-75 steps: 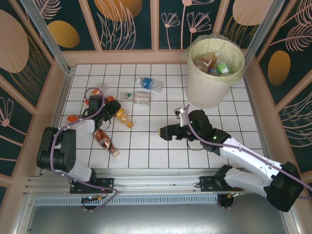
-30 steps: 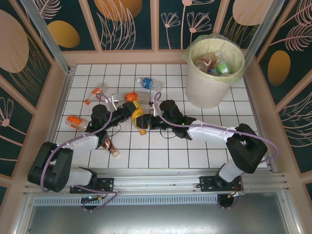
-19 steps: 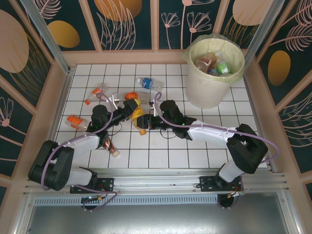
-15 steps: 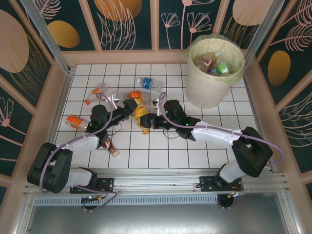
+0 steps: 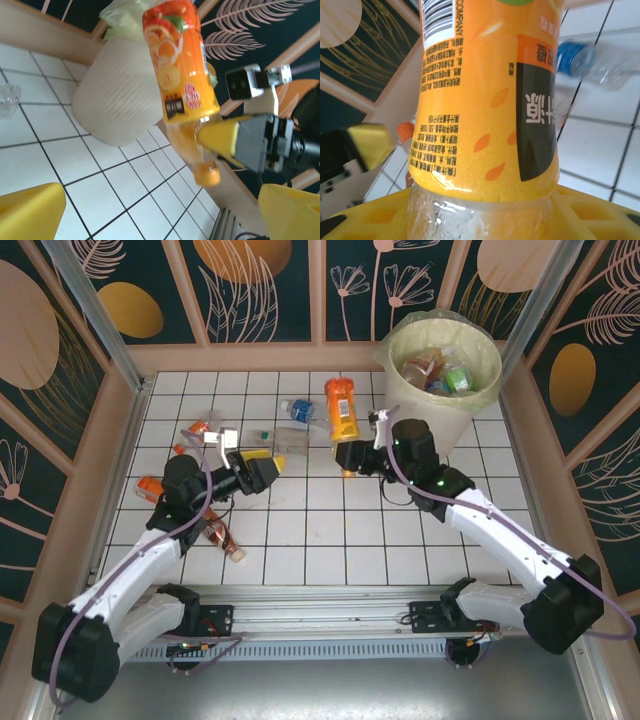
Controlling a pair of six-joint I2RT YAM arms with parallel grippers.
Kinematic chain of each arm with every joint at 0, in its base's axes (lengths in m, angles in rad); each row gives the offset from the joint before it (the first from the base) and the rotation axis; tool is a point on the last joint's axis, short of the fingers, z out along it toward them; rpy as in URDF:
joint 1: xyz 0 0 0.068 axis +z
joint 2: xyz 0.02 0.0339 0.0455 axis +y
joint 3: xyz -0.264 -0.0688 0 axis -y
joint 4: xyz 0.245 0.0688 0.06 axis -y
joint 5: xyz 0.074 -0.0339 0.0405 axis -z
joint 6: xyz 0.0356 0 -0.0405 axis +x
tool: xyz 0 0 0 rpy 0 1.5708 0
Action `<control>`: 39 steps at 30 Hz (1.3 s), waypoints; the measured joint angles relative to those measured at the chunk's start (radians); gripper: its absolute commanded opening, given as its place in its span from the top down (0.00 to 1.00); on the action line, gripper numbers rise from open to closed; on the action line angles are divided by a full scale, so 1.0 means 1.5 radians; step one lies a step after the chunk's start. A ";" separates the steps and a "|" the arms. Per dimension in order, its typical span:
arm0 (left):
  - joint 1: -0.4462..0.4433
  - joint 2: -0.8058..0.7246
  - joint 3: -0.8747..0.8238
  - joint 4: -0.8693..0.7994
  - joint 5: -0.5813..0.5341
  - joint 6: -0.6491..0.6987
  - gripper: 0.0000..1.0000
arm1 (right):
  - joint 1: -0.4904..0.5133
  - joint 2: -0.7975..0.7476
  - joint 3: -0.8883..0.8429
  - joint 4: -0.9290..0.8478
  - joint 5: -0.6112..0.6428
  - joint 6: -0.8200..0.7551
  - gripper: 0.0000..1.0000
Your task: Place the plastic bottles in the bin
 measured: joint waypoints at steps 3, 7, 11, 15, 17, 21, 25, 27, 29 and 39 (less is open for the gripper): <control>0.000 -0.061 0.000 -0.014 0.007 0.039 0.02 | -0.006 -0.007 0.061 -0.048 0.050 -0.063 0.46; 0.000 -0.103 -0.001 -0.019 0.019 0.073 0.01 | -0.028 -0.006 0.139 -0.094 0.116 -0.131 0.46; 0.000 -0.106 -0.015 -0.013 0.045 0.082 0.01 | -0.064 0.016 0.227 -0.124 0.187 -0.190 0.46; 0.000 -0.104 -0.027 -0.009 0.066 0.082 0.01 | -0.119 0.073 0.309 -0.135 0.242 -0.237 0.46; 0.000 -0.104 -0.027 -0.008 0.070 0.082 0.01 | -0.150 0.111 0.346 -0.146 0.254 -0.251 0.46; 0.000 -0.105 -0.028 -0.007 0.072 0.082 0.01 | -0.219 0.203 0.442 -0.200 0.263 -0.270 0.46; 0.000 -0.105 -0.028 -0.004 0.071 0.082 0.01 | -0.273 0.278 0.528 -0.253 0.260 -0.285 0.46; 0.000 -0.104 -0.028 -0.004 0.071 0.082 0.01 | -0.298 0.303 0.558 -0.279 0.247 -0.291 0.46; 0.000 -0.100 -0.028 -0.004 0.072 0.082 0.01 | -0.328 0.322 0.583 -0.299 0.231 -0.291 0.46; 0.000 -0.089 -0.032 -0.003 0.071 0.082 0.01 | -0.414 0.357 0.570 -0.329 0.221 -0.271 0.45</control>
